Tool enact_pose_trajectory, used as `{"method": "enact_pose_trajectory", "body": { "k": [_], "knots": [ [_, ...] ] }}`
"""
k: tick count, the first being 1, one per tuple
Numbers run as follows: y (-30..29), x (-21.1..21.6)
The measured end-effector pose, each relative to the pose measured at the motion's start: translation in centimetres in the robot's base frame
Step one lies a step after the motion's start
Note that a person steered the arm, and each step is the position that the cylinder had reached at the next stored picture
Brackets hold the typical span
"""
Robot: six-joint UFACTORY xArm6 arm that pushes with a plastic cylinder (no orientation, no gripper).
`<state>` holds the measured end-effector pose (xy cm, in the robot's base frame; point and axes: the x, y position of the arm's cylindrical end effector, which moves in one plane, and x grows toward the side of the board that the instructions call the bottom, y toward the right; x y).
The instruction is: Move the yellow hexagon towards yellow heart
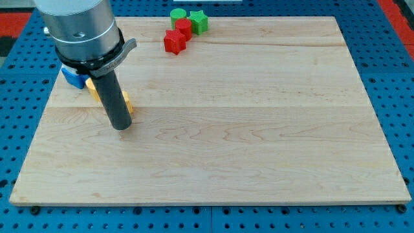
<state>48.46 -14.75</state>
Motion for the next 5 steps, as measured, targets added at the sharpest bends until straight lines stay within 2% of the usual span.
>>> {"method": "enact_pose_trajectory", "body": {
  "k": [4,5],
  "knots": [
    [-0.7,-2.3],
    [-0.7,-4.4]
  ]
}}
